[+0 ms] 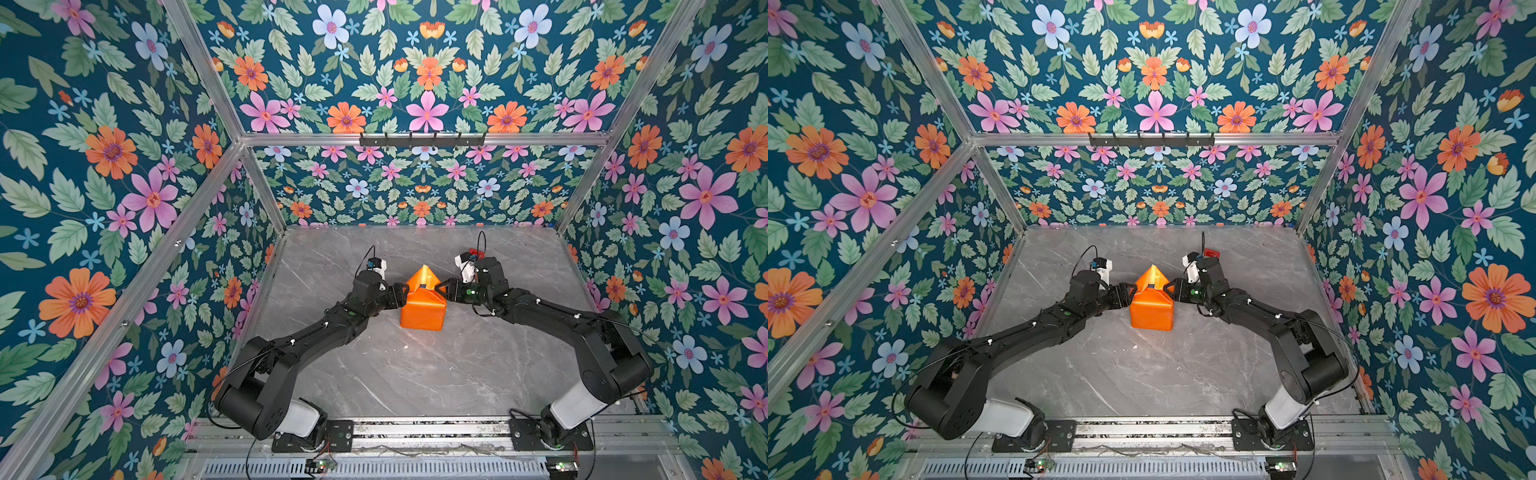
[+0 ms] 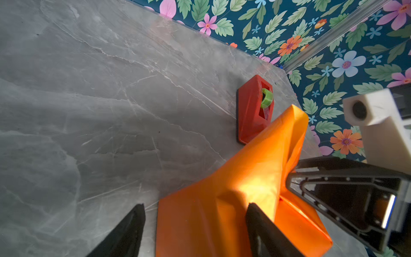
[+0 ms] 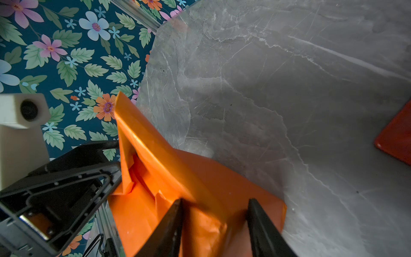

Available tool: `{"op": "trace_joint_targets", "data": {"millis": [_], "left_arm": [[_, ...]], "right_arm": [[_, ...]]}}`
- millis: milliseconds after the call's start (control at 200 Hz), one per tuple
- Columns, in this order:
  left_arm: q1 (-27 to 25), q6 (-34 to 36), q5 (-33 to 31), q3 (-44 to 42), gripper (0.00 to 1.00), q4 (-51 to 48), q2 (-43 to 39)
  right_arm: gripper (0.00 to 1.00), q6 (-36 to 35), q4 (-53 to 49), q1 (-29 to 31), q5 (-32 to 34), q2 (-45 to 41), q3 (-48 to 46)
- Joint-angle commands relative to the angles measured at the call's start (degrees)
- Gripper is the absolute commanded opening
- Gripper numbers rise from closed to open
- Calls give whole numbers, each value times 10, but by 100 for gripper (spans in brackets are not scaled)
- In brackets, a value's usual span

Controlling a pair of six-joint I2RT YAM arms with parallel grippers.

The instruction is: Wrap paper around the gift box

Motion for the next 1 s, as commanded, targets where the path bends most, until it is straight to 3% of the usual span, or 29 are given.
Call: {"op": "trace_joint_targets", "data": {"millis": [0,515,825,1000], "left_arm": [[0,18,12,9,74,10,14],[2,39,-23,4,76,50,58],[2,63,4,-28,78,82,54],[2,76,15,-31,79,82,52]], "right_arm": [[47,-10,-69,2,17,6,-3],[48,-50,-55,4,2,2,-3],[60,-133,-94,3,2,2,44],[63,-178,-112,-1,-43,38,80]]}}
